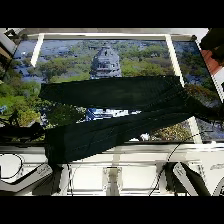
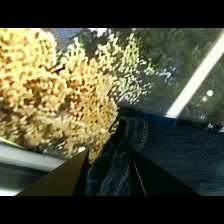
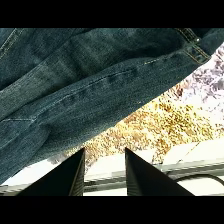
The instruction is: Fold the clothes and pants, and hang the long-sleeved shirts on hangers.
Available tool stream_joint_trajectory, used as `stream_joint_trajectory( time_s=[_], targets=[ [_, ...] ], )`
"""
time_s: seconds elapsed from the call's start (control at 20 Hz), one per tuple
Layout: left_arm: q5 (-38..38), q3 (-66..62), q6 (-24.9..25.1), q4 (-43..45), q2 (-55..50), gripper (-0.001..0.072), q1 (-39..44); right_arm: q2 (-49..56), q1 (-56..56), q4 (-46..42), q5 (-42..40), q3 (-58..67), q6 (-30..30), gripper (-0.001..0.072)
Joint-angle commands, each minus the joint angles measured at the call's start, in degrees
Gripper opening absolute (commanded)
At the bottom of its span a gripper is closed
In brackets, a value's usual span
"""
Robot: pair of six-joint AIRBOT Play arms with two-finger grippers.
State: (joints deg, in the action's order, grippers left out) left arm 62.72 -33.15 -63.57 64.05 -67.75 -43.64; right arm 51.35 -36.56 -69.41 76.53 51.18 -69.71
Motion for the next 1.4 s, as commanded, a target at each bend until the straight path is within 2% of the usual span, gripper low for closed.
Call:
stream_joint_trajectory(
  time_s=[0.0, 0.15, 0.2, 0.25, 0.3, 0.5, 0.7, 0.8, 0.95, 1.05, 1.1, 1.15, 1.2, 1.25, 1.3, 1.35],
  targets=[
    [-0.6, 0.0, 5.2, -7.0, -2.7, 0.03, 0.0, -0.1, 0.0, 0.0, 0.3, -0.1, -0.3, 0.0272],
    [-0.6, 0.0, 8.8, -12.3, -3.7, 0.0295, 0.0, -0.1, 0.0, 0.0, -0.1, -0.1, -0.3, 0.0272],
    [-0.5, 0.0, 8.7, -12.3, -4.2, 0.0226, 0.0, -0.1, 0.0, 0.0, -0.3, -0.1, -0.3, 0.0272],
    [-0.5, 0.0, 8.7, -12.3, -4.7, 0.0091, 0.0, -0.1, 0.0, 0.0, -0.5, -0.1, -0.3, 0.0272],
    [-0.6, 0.0, 8.7, -12.3, -4.9, 0.0025, 0.0, -0.1, 0.0, 0.0, -0.7, -0.1, -0.3, 0.0272],
    [3.4, -6.3, 8.7, -14.4, -4.6, 0.0024, -0.2, -0.1, 0.0, -0.1, -2.0, -0.1, -0.2, 0.0272],
    [5.2, -20.5, 8.8, -30.1, -1.6, 0.0022, -0.1, -0.1, 0.0, -0.1, -5.2, -0.1, -0.2, 0.0272],
    [5.9, -29.2, 8.8, -34.3, -1.5, 0.0022, 0.2, -0.1, 0.0, -0.1, -6.7, -0.1, -0.2, 0.0272],
    [8.6, -39.3, 8.7, -31.8, -1.5, 0.0024, 0.3, 0.0, 0.0, -1.0, -9.0, -0.1, -0.2, 0.0272],
    [9.4, -40.5, 6.3, -25.6, -1.6, 0.0025, 0.0, 0.0, 0.0, -2.8, -10.0, -0.1, -0.2, 0.0292],
    [10.3, -40.5, 5.2, -21.3, -1.8, 0.0035, -0.2, 0.1, 0.0, -3.9, -10.4, -0.1, -0.2, 0.0401],
    [11.7, -40.5, 4.3, -16.6, -2.1, 0.0112, -0.3, 0.4, 0.0, -5.1, -10.7, -0.1, 0.1, 0.0478],
    [13.1, -40.5, 3.3, -12.7, -2.6, 0.0236, -0.5, 1.1, 0.0, -6.4, -11.2, -0.1, 0.4, 0.048],
    [14.4, -40.5, 2.3, -9.7, -3.0, 0.0309, -1.0, 2.4, 0.0, -7.2, -12.1, -0.1, 0.5, 0.048],
    [15.9, -40.5, 2.0, -7.9, -3.4, 0.0365, -1.8, 4.0, 0.0, -6.9, -12.4, -0.1, 1.1, 0.048],
    [17.3, -40.5, 2.1, -7.6, -3.7, 0.0369, -2.9, 6.1, 0.0, -5.9, -12.1, -0.1, 1.7, 0.048]
  ],
)
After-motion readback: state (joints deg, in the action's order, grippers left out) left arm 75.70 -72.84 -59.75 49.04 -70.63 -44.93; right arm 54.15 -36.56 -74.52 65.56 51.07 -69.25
